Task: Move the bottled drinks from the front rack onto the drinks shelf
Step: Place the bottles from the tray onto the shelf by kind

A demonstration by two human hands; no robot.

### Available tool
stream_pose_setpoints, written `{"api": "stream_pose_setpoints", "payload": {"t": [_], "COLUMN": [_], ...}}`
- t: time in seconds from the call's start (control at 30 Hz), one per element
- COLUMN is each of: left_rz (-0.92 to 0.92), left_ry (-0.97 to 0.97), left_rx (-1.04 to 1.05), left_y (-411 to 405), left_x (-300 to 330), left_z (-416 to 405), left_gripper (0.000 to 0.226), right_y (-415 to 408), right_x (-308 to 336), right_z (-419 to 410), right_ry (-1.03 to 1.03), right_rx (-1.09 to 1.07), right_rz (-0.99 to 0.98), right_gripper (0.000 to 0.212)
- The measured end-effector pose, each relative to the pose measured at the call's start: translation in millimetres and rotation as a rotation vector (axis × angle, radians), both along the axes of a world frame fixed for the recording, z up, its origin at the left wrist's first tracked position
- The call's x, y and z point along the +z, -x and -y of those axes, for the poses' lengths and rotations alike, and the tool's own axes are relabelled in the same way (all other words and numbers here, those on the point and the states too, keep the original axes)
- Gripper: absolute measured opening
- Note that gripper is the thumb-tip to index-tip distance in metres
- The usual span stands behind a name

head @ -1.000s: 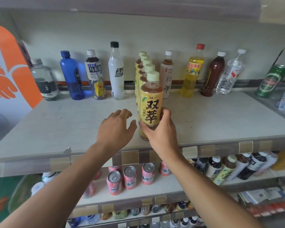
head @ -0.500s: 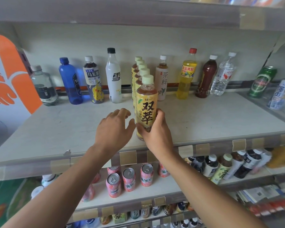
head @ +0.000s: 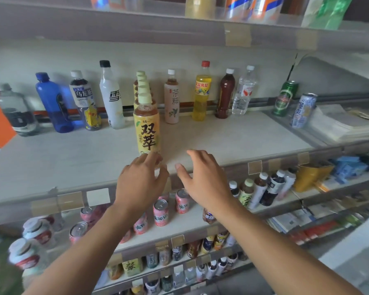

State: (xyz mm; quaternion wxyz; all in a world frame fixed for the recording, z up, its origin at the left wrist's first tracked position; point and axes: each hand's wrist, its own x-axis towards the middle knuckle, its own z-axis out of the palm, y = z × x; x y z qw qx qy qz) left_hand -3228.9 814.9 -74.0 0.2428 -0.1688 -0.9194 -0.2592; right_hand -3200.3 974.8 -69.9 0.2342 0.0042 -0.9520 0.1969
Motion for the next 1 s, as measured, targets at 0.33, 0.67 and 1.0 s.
{"api": "stream_pose_setpoints", "payload": {"t": [0.33,0.67,1.0], "left_rz": [0.002,0.034,0.084], "left_ry": [0.028,0.064,0.12], "left_rx": [-0.298,-0.666,-1.019], "left_y": [-57,-97,-122], "left_x": [-2,-18,-37], "left_z": [-110,-212,-266], "left_gripper": [0.018,0.033,0.027], "right_y": [-109,-196,-255], "right_x": [-12,-33,-51], "right_z": [-93,-163,-182], "right_ry": [-0.058,-0.051,0.06], "right_rx": [-0.236,-0.569,-0.907], "right_rz": [0.039,0.106,0.196], "right_gripper": [0.046,0.042,0.043]}}
